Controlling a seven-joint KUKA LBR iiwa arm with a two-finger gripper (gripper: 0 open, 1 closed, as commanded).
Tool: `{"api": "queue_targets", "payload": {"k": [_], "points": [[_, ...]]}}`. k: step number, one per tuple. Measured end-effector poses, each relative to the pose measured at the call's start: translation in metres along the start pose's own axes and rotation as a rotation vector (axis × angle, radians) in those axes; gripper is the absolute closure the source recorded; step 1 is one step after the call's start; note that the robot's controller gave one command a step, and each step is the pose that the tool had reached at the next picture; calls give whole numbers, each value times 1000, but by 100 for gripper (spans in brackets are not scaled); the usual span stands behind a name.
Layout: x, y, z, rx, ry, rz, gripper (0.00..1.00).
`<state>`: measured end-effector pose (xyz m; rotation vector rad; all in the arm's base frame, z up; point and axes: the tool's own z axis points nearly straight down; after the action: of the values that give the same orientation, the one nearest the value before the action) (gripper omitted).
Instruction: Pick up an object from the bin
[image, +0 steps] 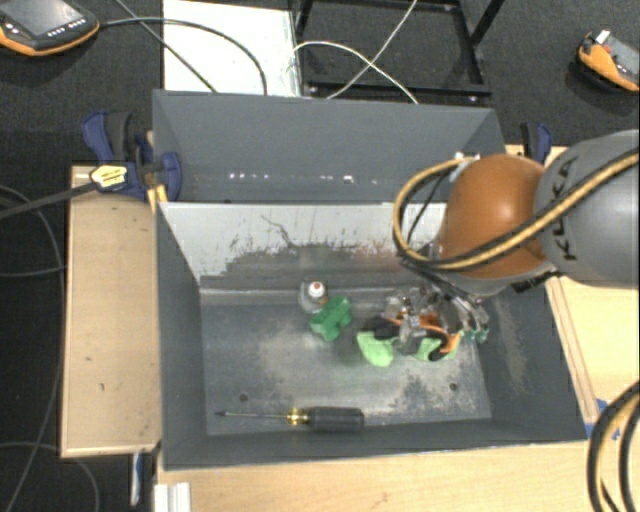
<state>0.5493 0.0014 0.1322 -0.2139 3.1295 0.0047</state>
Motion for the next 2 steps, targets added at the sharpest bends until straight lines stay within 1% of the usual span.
{"api": "queue_targets", "payload": {"k": [1,2], "points": [[0,0,-13,0,3,1,100],[0,0,-28,0,2,0,100]]}}
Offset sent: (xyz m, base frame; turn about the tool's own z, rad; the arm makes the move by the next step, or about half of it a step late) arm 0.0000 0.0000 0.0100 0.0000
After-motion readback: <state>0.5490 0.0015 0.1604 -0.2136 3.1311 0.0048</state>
